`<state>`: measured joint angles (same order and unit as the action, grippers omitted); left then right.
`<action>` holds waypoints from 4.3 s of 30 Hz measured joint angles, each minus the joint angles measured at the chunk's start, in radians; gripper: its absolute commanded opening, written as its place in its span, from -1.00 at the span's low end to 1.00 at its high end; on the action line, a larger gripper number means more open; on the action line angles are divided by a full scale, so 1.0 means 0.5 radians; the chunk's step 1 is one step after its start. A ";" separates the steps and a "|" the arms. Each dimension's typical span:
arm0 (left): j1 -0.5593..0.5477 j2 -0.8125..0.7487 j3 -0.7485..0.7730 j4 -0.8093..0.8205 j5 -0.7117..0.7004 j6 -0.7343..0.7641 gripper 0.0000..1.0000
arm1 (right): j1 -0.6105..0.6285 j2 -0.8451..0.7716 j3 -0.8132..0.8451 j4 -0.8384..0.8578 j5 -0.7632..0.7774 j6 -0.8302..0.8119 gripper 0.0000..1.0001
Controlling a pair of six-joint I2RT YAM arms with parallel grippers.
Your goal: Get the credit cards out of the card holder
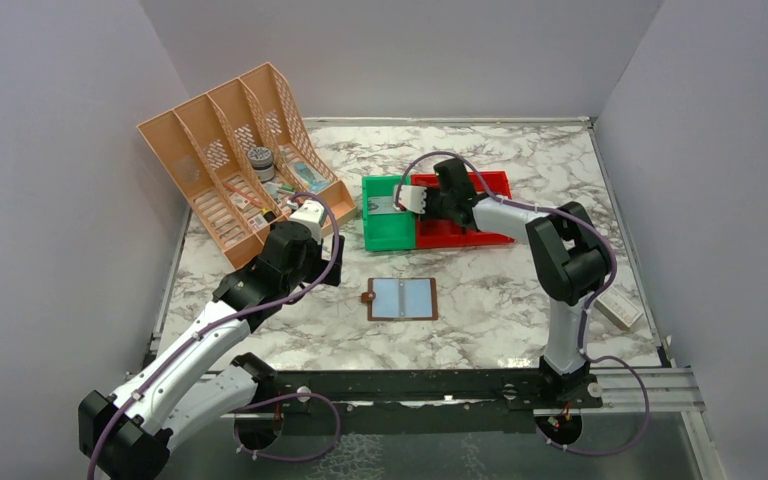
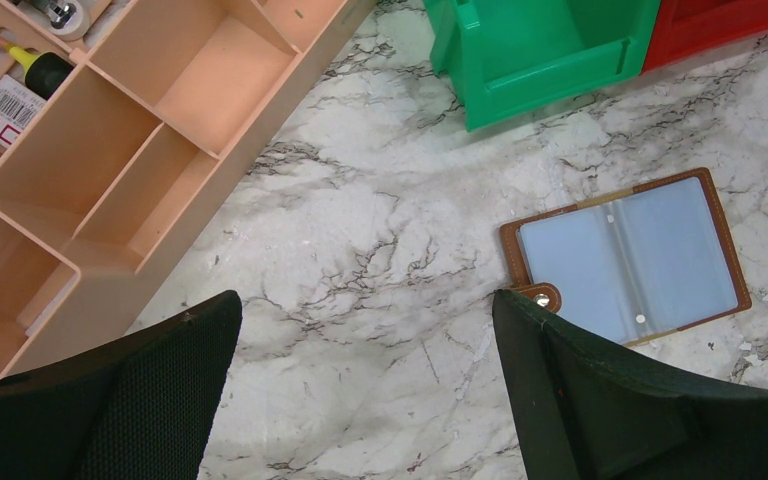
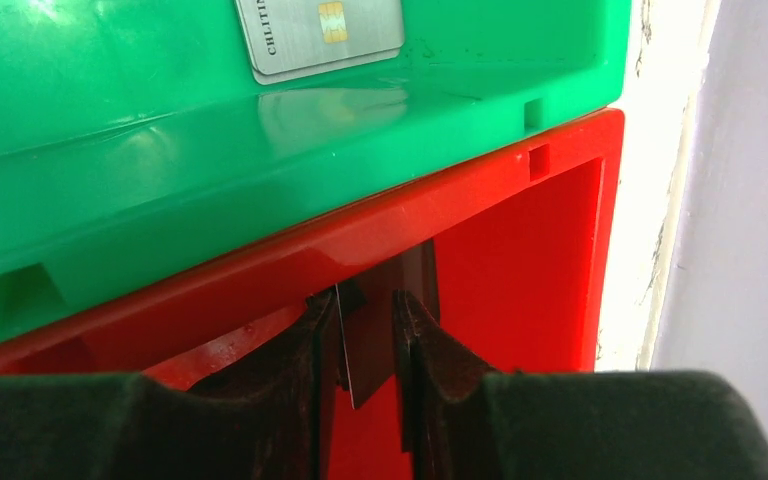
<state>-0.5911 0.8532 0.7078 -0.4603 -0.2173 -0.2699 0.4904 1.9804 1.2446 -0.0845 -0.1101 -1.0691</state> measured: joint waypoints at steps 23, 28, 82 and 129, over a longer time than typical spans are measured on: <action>0.000 0.038 0.000 -0.002 0.054 0.000 0.99 | -0.016 0.019 0.034 0.014 0.001 0.114 -0.41; 0.000 0.054 0.000 -0.002 0.067 0.000 0.99 | -0.016 0.021 0.034 0.012 0.001 0.132 -0.22; -0.008 0.247 -0.222 0.351 1.044 -0.598 0.49 | 0.042 -1.186 -1.255 0.098 -0.826 3.270 -0.03; -0.577 1.123 -0.163 0.694 0.641 -0.723 -0.54 | 0.066 -0.710 -1.401 0.718 -1.189 3.809 -0.61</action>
<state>-0.8795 1.4147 0.6262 -0.1135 0.1032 -0.6315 0.5236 1.6253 0.5442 0.2745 -0.7048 0.8352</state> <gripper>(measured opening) 0.235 0.265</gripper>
